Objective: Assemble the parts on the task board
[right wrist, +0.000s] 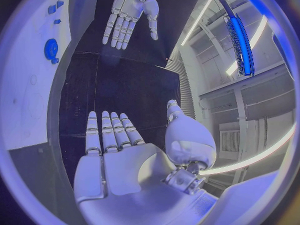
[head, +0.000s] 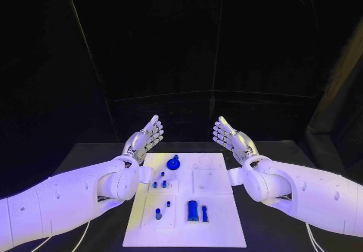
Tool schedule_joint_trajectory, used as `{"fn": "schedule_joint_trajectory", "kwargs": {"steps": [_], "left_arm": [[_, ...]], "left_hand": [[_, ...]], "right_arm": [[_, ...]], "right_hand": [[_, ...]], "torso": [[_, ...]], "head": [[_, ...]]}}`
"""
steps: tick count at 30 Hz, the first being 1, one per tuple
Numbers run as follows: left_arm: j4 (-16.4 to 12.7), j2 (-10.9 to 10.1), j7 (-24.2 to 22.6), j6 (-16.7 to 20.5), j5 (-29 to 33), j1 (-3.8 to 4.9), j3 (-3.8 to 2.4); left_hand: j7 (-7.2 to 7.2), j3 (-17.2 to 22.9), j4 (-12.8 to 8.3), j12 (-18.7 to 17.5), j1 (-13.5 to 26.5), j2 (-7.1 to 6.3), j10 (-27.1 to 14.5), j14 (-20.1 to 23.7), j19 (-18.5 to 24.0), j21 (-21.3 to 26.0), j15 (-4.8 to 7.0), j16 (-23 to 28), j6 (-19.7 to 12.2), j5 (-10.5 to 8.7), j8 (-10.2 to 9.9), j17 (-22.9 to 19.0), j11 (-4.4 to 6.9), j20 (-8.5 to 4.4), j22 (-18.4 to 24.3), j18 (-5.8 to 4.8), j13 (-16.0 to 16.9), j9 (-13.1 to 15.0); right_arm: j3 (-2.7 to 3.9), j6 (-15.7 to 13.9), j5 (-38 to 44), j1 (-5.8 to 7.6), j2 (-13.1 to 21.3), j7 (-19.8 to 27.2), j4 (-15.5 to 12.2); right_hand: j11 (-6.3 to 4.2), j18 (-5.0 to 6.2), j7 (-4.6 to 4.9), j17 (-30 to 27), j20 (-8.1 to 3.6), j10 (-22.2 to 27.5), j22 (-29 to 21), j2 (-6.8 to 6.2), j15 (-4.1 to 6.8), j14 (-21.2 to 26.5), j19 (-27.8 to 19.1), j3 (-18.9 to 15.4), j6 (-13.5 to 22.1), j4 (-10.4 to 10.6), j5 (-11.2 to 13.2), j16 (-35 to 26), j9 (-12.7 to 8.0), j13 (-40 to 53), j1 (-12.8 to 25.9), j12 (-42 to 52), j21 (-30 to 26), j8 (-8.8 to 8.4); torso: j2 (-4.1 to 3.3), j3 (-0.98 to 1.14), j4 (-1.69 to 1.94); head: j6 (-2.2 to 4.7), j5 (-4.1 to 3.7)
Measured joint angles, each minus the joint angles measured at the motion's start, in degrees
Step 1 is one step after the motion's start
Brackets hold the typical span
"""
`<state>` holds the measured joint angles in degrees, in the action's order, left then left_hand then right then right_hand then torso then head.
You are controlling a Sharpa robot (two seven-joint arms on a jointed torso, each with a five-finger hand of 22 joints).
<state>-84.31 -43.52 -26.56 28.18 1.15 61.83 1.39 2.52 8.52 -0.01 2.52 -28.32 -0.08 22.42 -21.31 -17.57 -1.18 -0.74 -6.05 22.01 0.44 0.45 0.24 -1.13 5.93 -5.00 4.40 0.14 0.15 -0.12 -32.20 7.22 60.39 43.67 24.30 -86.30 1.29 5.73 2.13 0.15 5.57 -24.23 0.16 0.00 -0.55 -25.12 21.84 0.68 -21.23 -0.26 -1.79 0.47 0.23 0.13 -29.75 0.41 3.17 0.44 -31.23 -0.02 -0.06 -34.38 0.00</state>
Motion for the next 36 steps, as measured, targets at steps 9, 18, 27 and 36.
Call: {"fn": "schedule_joint_trajectory", "kwargs": {"steps": [9,18,27,36], "left_arm": [[-5.3,-1.1,-1.2,11.0,-0.3,-1.7,-1.26],[-5.5,-1.1,-1.7,14.3,-0.3,-1.76,-1.31],[-5.5,-1.2,-1.8,15.3,-0.4,-1.76,-1.31],[-5.6,-1.2,-1.9,15.6,-0.4,-1.76,-1.32]], "left_hand": [[-2.0,-2.5,-0.1,-1.9,8.9,0.08,-7.0,6.7,5.4,0.7,0.6,4.1,-6.9,-0.23,-0.1,-0.1,0.91,-4.25,3.8,-3.1,-0.1,-0.1],[-2.35,-6.6,0.0,-2.1,14.8,0.08,-11.7,11.1,9.0,1.0,0.7,5.4,-11.5,-0.23,-0.2,-0.2,1.11,-5.6,4.7,-3.18,-0.1,-0.1],[-2.54,-7.9,0.0,-2.1,19.0,0.09,-15.0,14.3,11.5,1.0,0.67,5.7,-14.8,-0.23,-0.2,-0.2,1.1,-5.88,4.9,-3.17,-0.1,-0.1],[-2.54,-8.3,0.0,-2.3,27.9,0.09,-22.1,21.1,17.3,1.0,0.74,5.7,-21.7,-0.23,-0.2,-0.2,1.13,-5.99,4.9,-4.08,-0.1,-0.1]], "right_arm": [[0.04,-8.5,-5.0,-0.33,1.0,3.1,-3.5],[0.05,-10.6,-6.6,-0.33,1.0,4.1,-3.5],[0.05,-11.3,-7.1,-0.33,1.0,4.5,-3.5],[0.06,-11.5,-7.3,-0.34,1.0,4.6,-3.6]], "right_hand": [[-0.98,-3.59,-1.66,-0.1,-4.11,7.5,-0.1,0.0,0.42,7.8,-6.8,-0.2,6.6,0.2,1.1,-0.2,-0.1,0.0,9.3,0.0,-2.4,-0.22],[-1.21,-4.46,-2.03,-0.1,-5.21,12.6,-0.1,0.01,0.55,13.1,-11.4,-0.3,11.1,0.3,1.4,-0.2,-0.2,0.0,15.5,-0.2,-2.7,-0.22],[-1.28,-5.36,-2.13,-0.1,-5.52,16.2,-0.1,0.01,0.61,16.9,-14.5,-0.3,14.2,0.3,1.4,-0.2,-0.2,-0.1,20.0,-0.2,-2.7,-0.21],[-1.29,-5.35,-2.15,-0.1,-5.59,23.9,-0.1,0.02,0.56,24.9,-21.5,-0.3,20.9,0.3,1.4,-0.2,-0.1,-0.1,29.3,-0.2,-3.0,-0.21]], "torso": [[0.04,0.02,0.05],[0.05,0.02,0.07],[0.05,0.02,0.07],[0.05,0.02,0.07]], "head": [[0.01,-0.01],[0.01,-0.01],[0.01,-0.01],[0.01,-0.01]]}}
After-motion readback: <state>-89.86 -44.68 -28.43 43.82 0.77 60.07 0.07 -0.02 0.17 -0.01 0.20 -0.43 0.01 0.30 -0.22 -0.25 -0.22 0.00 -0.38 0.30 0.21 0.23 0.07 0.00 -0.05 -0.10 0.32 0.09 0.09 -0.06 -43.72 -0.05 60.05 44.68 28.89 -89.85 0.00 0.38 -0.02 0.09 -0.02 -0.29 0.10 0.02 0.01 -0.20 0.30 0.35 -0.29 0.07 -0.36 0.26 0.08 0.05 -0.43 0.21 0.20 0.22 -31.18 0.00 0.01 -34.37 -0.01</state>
